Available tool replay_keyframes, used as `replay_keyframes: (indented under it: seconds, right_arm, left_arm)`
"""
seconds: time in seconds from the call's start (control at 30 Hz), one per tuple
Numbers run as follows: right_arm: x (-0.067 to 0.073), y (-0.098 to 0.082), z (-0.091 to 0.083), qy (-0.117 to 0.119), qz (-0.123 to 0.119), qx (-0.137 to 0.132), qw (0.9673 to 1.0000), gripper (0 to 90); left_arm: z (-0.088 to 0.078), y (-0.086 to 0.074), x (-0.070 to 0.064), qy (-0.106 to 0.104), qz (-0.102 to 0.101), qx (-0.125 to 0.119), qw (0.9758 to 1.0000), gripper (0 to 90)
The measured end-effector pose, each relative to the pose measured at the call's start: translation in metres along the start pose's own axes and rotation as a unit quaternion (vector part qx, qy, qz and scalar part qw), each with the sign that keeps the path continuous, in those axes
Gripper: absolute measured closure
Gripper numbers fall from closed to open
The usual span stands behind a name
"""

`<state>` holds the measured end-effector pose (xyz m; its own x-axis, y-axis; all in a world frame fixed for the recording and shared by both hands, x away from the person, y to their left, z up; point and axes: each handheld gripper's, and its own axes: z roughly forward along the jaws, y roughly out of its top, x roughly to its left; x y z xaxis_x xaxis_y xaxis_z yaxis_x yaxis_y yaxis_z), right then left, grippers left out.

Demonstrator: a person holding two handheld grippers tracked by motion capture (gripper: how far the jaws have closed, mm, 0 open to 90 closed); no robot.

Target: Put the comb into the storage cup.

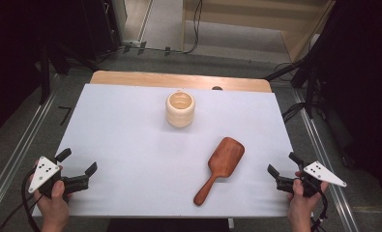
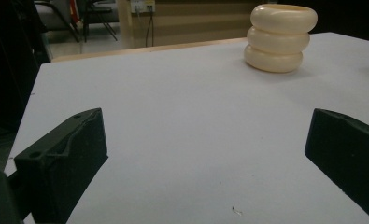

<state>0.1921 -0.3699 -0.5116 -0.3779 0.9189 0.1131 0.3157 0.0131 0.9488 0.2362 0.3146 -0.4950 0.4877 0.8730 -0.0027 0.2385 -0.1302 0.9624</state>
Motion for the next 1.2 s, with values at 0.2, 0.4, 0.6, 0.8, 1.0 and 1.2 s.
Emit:
replay_keyframes:
  seconds: [0.2,0.4,0.6,0.8,1.0,1.2]
  right_arm:
    - [0.002,0.003,-0.001,0.020,0.000,-0.002,0.9998,0.0]
    - [0.016,0.014,-0.001,0.059,-0.019,0.002,0.9981,0.0]
    - [0.027,0.021,0.000,0.110,-0.034,0.001,0.9934,27.3]
    - [0.046,0.029,0.011,0.189,-0.055,0.037,0.9797,65.7]
    - [0.071,0.030,0.021,0.204,-0.103,0.068,0.9712,86.3]
    - [0.085,0.028,0.028,0.231,-0.121,0.083,0.9617,87.7]
  left_arm:
    - [0.001,0.000,0.000,-0.002,0.001,0.002,1.0000,0.0]
    - [0.000,0.000,-0.001,-0.005,0.003,0.003,1.0000,0.0]
    - [0.000,0.000,0.000,-0.010,0.001,0.000,0.9999,0.0]
    - [-0.002,-0.001,0.000,-0.015,0.001,-0.004,0.9999,0.0]
    - [-0.001,0.000,-0.001,-0.015,0.004,-0.001,0.9999,0.0]
    - [-0.001,0.000,-0.001,-0.015,0.004,-0.001,0.9999,0.0]
